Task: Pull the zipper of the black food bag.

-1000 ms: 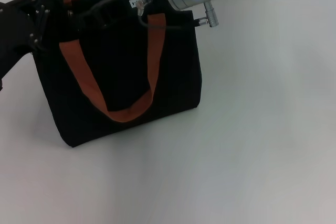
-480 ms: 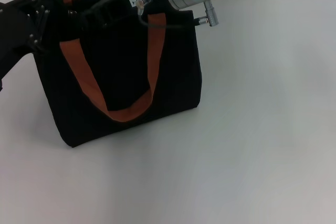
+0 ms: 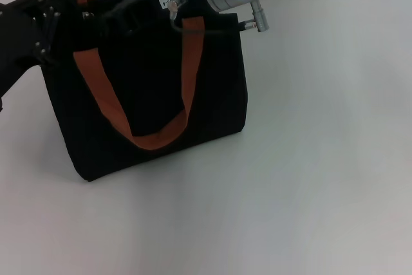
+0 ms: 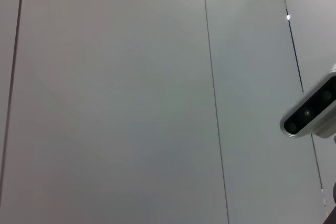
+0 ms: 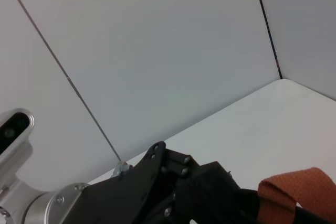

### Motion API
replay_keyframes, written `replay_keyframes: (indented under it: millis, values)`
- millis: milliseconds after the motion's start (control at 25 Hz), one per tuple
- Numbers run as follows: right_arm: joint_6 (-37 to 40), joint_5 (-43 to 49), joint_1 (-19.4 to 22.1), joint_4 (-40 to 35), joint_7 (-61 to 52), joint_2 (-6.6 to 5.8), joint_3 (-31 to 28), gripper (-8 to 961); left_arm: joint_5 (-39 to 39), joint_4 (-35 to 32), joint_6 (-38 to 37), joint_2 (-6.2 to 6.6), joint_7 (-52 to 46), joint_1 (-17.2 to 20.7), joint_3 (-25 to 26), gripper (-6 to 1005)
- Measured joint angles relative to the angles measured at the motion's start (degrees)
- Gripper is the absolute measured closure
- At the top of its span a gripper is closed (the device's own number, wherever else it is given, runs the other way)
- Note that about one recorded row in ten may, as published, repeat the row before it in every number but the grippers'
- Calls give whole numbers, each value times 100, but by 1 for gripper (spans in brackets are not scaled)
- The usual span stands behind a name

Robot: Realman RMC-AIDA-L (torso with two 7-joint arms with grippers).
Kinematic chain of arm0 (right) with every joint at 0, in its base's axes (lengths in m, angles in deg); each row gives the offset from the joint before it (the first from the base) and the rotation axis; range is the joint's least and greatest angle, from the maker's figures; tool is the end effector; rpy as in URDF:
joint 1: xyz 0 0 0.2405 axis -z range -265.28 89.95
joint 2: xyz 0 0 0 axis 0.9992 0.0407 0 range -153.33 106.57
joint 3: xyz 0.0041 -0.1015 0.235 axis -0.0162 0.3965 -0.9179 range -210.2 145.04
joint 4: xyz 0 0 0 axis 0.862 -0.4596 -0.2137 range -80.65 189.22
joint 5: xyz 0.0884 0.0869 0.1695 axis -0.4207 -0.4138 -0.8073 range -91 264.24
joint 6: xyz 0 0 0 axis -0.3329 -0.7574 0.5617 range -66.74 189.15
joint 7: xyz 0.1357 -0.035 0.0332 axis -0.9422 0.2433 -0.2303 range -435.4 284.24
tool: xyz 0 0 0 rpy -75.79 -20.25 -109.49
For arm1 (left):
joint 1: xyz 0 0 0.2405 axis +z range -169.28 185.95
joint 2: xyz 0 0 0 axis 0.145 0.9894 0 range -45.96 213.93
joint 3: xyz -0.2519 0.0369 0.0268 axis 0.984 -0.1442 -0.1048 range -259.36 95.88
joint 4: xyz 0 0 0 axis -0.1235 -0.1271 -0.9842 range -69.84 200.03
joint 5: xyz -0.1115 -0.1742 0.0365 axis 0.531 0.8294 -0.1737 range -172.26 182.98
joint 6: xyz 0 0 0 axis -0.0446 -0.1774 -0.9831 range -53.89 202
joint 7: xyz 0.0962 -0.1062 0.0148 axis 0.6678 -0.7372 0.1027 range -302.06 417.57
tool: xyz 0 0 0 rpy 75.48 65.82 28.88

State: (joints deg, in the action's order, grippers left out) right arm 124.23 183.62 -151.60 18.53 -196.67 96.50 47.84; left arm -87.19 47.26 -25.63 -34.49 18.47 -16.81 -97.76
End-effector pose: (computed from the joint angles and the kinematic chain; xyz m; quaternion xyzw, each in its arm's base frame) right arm 0.0138 0.4088 -0.0905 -0.9592 0.2299 0.1642 0.0130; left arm -0.2863 0.3005 0.0418 -0.7866 -0.0714 -0.4590 0.4067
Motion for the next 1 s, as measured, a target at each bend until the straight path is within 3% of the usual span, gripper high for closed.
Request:
replay_keyframes:
  millis: [680,1000]
  values:
    - [-212,342,36,-159,-176,0,101,954,13,0,1,0,0,58,12,976]
    - [-548,1015,383,-1051,-975,0,614,954,71,0,37,3,2,63,11,976]
